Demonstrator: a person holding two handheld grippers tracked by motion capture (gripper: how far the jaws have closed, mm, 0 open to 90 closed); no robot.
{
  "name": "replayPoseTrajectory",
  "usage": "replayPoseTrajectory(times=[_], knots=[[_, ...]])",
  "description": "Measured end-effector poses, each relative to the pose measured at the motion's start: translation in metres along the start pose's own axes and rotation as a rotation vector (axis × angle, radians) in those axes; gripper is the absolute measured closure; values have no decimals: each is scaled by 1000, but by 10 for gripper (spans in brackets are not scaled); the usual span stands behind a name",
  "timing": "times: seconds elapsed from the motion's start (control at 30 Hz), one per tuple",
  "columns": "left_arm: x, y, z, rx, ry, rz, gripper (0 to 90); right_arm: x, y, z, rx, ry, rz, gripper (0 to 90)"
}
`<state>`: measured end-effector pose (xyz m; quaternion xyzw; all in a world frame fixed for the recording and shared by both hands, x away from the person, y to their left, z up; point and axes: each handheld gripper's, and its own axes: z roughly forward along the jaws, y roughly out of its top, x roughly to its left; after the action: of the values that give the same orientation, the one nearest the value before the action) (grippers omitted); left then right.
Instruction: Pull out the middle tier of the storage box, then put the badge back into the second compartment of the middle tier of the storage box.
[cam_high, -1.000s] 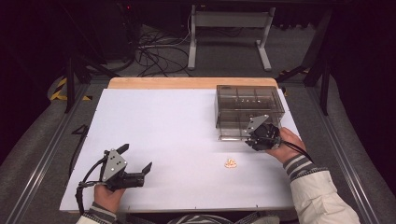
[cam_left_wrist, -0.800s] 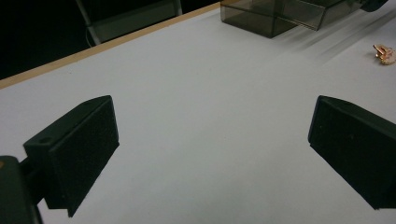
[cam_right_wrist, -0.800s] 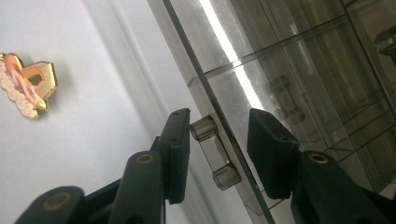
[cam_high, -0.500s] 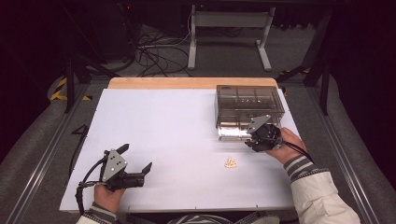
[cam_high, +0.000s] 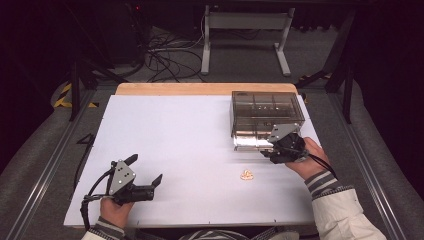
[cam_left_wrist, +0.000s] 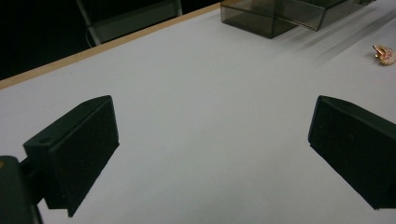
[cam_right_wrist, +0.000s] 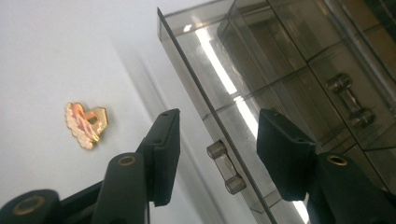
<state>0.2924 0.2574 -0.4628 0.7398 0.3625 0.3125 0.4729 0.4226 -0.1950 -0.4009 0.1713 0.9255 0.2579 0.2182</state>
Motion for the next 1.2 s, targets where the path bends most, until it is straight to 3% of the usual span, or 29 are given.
replayPoseTrajectory(times=[0.23, 0.6, 0.9, 1.2], knots=[[0, 0, 0, 5, 3, 2, 26, 6, 1, -13, -97, 19, 55, 482], [-1, 1, 1, -1, 1, 2, 26, 23, 1, -18, -198, 70, 114, 453], [-1, 1, 1, -2, 1, 2, 26, 32, -1, -16, -216, 121, 130, 439], [-1, 1, 1, -1, -3, 6, 26, 32, -3, -10, -227, 138, 159, 434]])
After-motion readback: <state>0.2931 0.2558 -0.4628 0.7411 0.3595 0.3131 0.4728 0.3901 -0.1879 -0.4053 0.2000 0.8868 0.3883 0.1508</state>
